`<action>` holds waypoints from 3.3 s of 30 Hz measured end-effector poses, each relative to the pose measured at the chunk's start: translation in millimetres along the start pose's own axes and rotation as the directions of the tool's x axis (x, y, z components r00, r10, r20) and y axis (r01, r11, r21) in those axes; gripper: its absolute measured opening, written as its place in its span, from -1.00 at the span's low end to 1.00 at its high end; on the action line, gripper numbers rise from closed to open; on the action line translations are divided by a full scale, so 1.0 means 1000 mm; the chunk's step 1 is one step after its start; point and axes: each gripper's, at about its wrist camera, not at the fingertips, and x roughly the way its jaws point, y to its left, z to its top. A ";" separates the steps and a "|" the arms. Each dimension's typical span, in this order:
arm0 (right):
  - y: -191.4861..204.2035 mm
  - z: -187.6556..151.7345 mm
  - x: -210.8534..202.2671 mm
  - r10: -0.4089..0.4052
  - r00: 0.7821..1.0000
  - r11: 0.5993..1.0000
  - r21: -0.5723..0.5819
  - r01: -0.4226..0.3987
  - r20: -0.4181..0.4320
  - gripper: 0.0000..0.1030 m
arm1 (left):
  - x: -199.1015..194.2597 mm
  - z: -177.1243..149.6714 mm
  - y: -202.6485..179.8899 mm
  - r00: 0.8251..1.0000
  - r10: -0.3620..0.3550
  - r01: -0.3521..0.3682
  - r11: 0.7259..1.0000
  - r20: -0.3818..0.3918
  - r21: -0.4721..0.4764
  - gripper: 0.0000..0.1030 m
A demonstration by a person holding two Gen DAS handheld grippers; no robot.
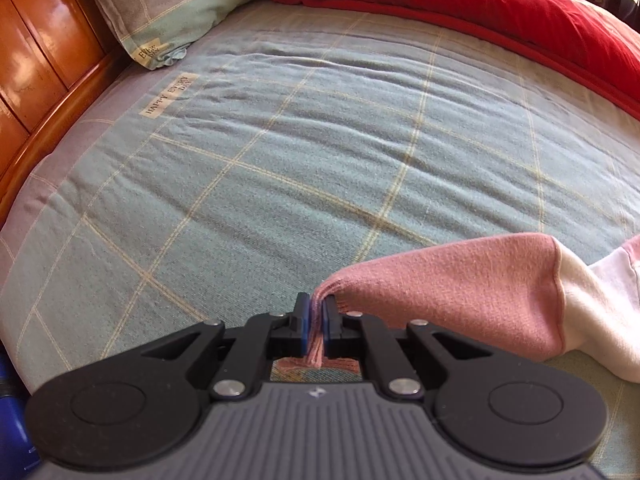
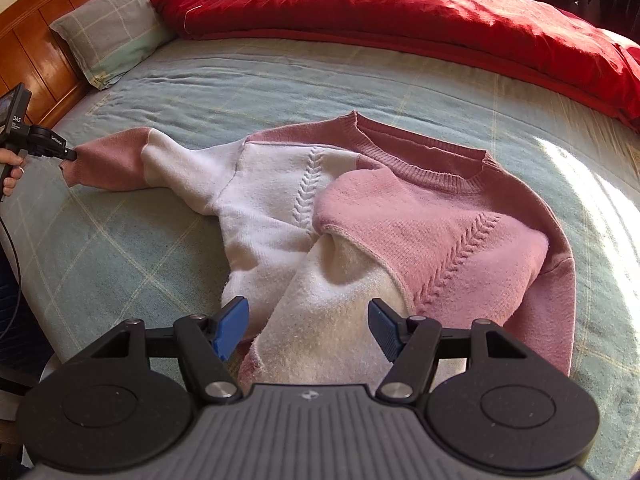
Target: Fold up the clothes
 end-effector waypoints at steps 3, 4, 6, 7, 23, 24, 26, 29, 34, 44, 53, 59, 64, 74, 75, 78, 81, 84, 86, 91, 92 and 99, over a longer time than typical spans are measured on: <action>0.000 0.001 0.004 -0.001 1.000 1.000 0.003 0.001 -0.006 0.36 | 0.012 -0.002 0.000 1.000 0.011 -0.011 1.000 -0.022 -0.004 -0.91; 0.000 0.001 0.005 -0.001 1.000 1.000 0.004 0.001 -0.008 0.36 | 0.016 -0.004 0.002 1.000 0.011 -0.012 1.000 -0.027 -0.014 -0.90; 0.000 0.002 0.007 -0.003 1.000 1.000 0.005 0.003 -0.012 0.36 | 0.022 -0.005 0.005 0.999 0.020 -0.021 0.999 -0.029 -0.028 -0.75; 0.000 0.002 0.007 -0.004 1.000 1.000 0.005 0.004 -0.014 0.36 | 0.023 -0.006 0.006 0.999 0.021 -0.022 0.999 -0.029 -0.028 -0.72; 0.016 0.007 0.009 0.022 1.000 0.999 -0.025 -0.023 -0.012 0.36 | 0.007 -0.013 0.038 0.998 -0.058 0.053 0.975 -0.016 -0.216 -0.43; 0.017 0.007 0.009 0.022 1.000 0.999 -0.026 -0.022 -0.012 0.37 | 0.009 -0.016 0.038 0.995 -0.093 0.084 0.967 -0.024 -0.239 -0.39; 0.019 0.008 0.010 0.023 1.000 0.999 -0.028 -0.023 -0.012 0.38 | 0.016 -0.022 0.034 0.988 -0.145 0.125 0.949 -0.048 -0.291 -0.32; 0.022 0.010 0.010 0.025 1.000 0.999 -0.032 -0.026 -0.012 0.38 | 0.028 -0.033 0.032 0.973 -0.215 0.169 0.904 -0.078 -0.393 -0.32; 0.023 0.010 0.010 0.023 1.000 0.999 -0.043 -0.024 -0.016 0.38 | 0.046 -0.045 0.032 0.958 -0.279 0.202 0.825 -0.069 -0.528 -0.32; 0.022 0.009 0.014 0.017 1.000 0.999 -0.039 -0.018 -0.022 0.38 | 0.028 -0.040 0.023 0.990 -0.140 0.131 0.890 0.012 -0.437 -0.92; 0.022 0.011 0.013 0.036 0.999 0.998 -0.042 -0.036 -0.007 0.38 | 0.015 -0.040 0.037 0.990 -0.136 0.117 0.924 -0.028 -0.363 -0.74; 0.022 0.010 0.005 0.051 0.999 0.997 -0.053 -0.050 0.013 0.38 | -0.007 -0.039 0.040 0.997 -0.071 0.060 0.952 -0.027 -0.301 -0.72; 0.017 0.008 -0.002 0.068 0.997 0.996 -0.052 -0.066 0.040 0.38 | -0.035 -0.026 0.031 0.998 -0.049 0.053 0.976 0.025 -0.213 -0.68; -0.003 0.004 -0.005 0.082 0.995 0.996 -0.031 -0.080 0.059 0.39 | -0.040 0.012 -0.113 0.953 -0.301 0.294 0.947 0.037 0.131 -0.55; -0.005 0.004 -0.006 0.076 0.995 0.997 -0.034 -0.074 0.062 0.39 | -0.037 0.015 -0.128 0.947 -0.321 0.312 0.936 0.029 0.161 -0.55; -0.011 0.003 -0.010 0.063 0.995 0.997 -0.049 -0.060 0.071 0.40 | -0.021 0.021 -0.177 0.923 -0.385 0.374 0.887 -0.015 0.272 -0.47; -0.016 0.004 -0.013 0.066 0.995 0.996 -0.071 -0.060 0.078 0.41 | -0.006 0.025 -0.211 0.914 -0.402 0.393 0.850 -0.051 0.351 -0.47; -0.020 0.006 -0.013 0.077 0.994 0.994 -0.089 -0.070 0.084 0.41 | 0.008 0.028 -0.235 0.899 -0.429 0.425 0.809 -0.086 0.407 -0.47; -0.023 0.008 -0.011 0.084 0.993 0.993 -0.091 -0.076 0.088 0.41 | 0.019 0.029 -0.245 0.888 -0.445 0.448 0.786 -0.114 0.426 -0.42; -0.029 0.012 -0.006 0.106 0.989 0.992 -0.081 -0.098 0.105 0.41 | 0.040 0.026 -0.261 0.883 -0.454 0.449 0.747 -0.117 0.489 -0.23; -0.030 0.013 -0.005 0.106 0.989 0.992 -0.082 -0.097 0.107 0.41 | 0.044 0.025 -0.262 0.887 -0.447 0.442 0.746 -0.118 0.497 -0.20; -0.033 0.017 0.004 0.109 0.987 0.991 -0.091 -0.098 0.120 0.42 | 0.052 0.021 -0.265 0.878 -0.452 0.460 0.705 -0.156 0.540 -0.10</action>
